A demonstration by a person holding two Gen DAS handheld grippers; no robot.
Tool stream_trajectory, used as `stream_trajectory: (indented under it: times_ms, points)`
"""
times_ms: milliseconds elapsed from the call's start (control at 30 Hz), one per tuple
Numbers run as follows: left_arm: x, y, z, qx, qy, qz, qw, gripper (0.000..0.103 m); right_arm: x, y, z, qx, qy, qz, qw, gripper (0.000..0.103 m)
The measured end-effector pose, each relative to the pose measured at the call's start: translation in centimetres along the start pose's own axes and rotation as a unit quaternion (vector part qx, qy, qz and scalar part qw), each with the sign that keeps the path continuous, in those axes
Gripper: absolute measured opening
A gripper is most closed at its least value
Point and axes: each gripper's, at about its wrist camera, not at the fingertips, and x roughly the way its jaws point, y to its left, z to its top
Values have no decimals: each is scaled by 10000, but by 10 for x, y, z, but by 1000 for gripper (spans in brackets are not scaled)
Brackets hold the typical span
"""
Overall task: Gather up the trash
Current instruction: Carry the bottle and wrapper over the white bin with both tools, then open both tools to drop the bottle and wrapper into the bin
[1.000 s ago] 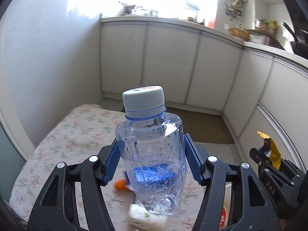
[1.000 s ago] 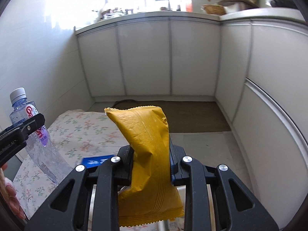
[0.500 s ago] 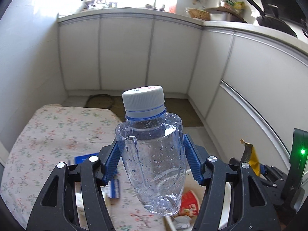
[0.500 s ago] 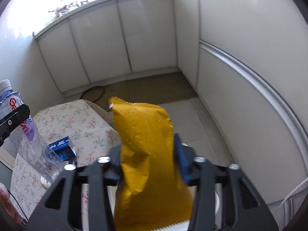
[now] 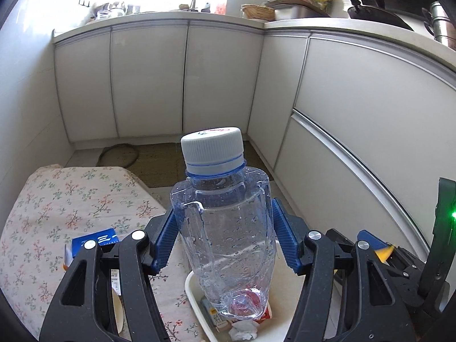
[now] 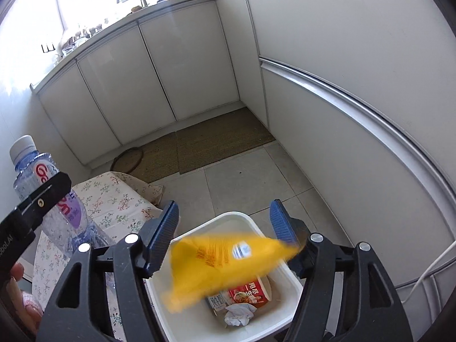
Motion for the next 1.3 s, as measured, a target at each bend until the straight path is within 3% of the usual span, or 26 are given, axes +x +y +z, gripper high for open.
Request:
stream_trajectory:
  times_ms: [333,567,633,800,1033,1300]
  points:
    - [12,-10,-4,-9,165,-151,9997,60,1,-1,1,119,-55,-105,9999,68]
    - [27,-21,-5,-46,356,-332,9988,60,1,-14,3,238,-152,-703,9971,69]
    - [31,-24,-6,-63,414,-397,9983,60,0,-19,3,268,-200,-886,9955,76]
    - [48,-29,-11,-164,704,-515,9961,61,-2,-29,2,361,-329,-1373,9893,80]
    - [56,-31,-19,-127,839,-438,9954,75,-7,-28,1,377,-483,-1672,9840,86]
    - [50,-21,-20,-94,698,-130,9974,88,-7,-18,1,176,-639,-1808,9813,92]
